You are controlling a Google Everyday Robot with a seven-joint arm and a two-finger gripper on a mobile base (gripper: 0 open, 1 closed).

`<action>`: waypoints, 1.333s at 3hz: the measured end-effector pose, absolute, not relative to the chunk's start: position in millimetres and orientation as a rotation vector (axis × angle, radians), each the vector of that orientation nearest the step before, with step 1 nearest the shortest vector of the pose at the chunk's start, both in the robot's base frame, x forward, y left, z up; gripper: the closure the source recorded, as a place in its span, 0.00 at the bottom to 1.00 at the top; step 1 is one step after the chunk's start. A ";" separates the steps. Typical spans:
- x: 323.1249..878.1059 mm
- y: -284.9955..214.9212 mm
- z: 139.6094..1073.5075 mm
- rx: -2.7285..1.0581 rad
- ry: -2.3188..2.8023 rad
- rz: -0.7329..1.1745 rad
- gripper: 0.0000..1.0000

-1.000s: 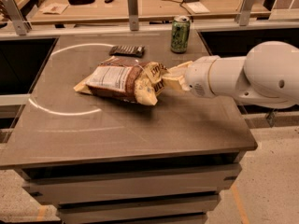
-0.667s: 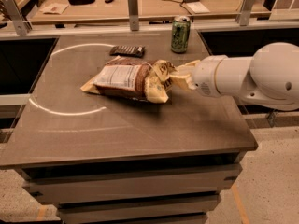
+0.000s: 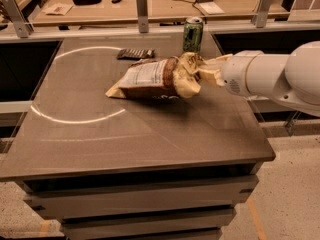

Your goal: Move brown chip bag near rxbar chocolate

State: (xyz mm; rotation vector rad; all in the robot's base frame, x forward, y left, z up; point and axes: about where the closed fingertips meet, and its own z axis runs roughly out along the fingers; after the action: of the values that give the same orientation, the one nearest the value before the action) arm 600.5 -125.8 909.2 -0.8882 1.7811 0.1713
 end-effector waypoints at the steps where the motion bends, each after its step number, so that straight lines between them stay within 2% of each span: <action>1: 612.0 -152.5 922.9 -0.849 1.778 0.112 1.00; 3: 629.8 -180.8 943.6 -0.846 1.765 0.036 1.00; 4: 643.5 -177.9 942.7 -0.852 1.763 0.049 1.00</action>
Offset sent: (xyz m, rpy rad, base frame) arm 0.0342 -0.0737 0.0419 -0.0605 -0.0853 -0.1125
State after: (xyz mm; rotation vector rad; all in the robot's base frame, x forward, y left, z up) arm 643.5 -177.9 942.7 -0.8518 1.7627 0.0491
